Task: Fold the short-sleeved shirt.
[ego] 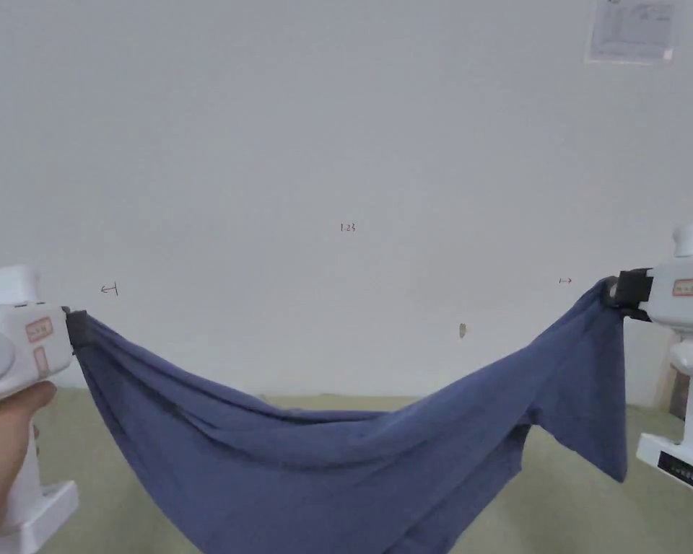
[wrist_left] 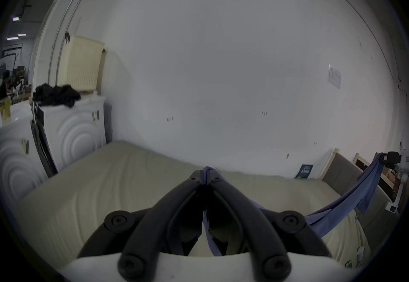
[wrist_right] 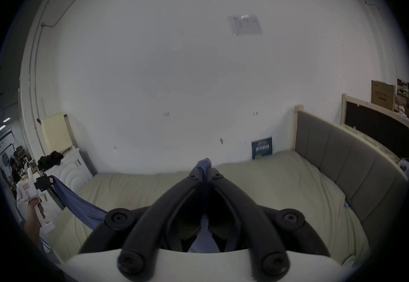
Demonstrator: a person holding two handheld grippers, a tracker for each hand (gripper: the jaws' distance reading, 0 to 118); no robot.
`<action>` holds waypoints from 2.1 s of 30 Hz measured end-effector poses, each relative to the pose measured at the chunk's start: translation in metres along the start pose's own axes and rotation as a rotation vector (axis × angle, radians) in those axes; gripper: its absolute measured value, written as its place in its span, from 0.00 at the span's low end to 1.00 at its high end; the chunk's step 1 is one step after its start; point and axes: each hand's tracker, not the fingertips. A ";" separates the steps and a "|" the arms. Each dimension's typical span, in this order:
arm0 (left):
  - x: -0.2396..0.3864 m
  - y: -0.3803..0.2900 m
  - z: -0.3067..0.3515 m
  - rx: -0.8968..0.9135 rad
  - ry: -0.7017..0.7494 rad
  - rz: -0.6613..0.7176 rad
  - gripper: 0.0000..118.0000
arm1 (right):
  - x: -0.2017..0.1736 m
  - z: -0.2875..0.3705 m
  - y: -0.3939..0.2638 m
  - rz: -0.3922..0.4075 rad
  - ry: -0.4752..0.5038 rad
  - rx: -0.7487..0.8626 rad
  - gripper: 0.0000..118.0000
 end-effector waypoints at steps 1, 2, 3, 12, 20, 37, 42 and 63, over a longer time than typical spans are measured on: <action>-0.002 -0.014 -0.002 -0.016 0.001 -0.007 0.00 | 0.001 -0.004 -0.010 0.006 -0.008 -0.021 0.03; -0.002 -0.024 -0.002 -0.031 0.006 -0.018 0.00 | 0.002 -0.006 -0.017 0.021 -0.011 -0.040 0.03; -0.003 -0.035 -0.001 -0.047 -0.005 -0.034 0.00 | 0.005 -0.007 -0.024 0.040 -0.015 -0.054 0.03; -0.029 -0.067 0.077 -0.084 -0.041 -0.050 0.00 | 0.030 0.068 -0.064 0.029 0.000 -0.093 0.03; -0.072 -0.157 0.195 -0.232 -0.014 -0.037 0.00 | 0.051 0.200 -0.169 0.063 -0.021 -0.192 0.03; -0.129 -0.355 0.275 -0.578 0.096 -0.150 0.95 | 0.094 0.281 -0.440 0.104 -0.219 -0.512 0.93; -0.120 -0.324 0.346 -0.434 0.054 -0.287 0.98 | 0.078 0.322 -0.414 0.073 -0.129 -0.417 1.00; -0.128 -0.318 0.368 -0.457 0.063 -0.243 0.03 | 0.002 0.395 -0.369 0.034 0.025 -0.181 0.01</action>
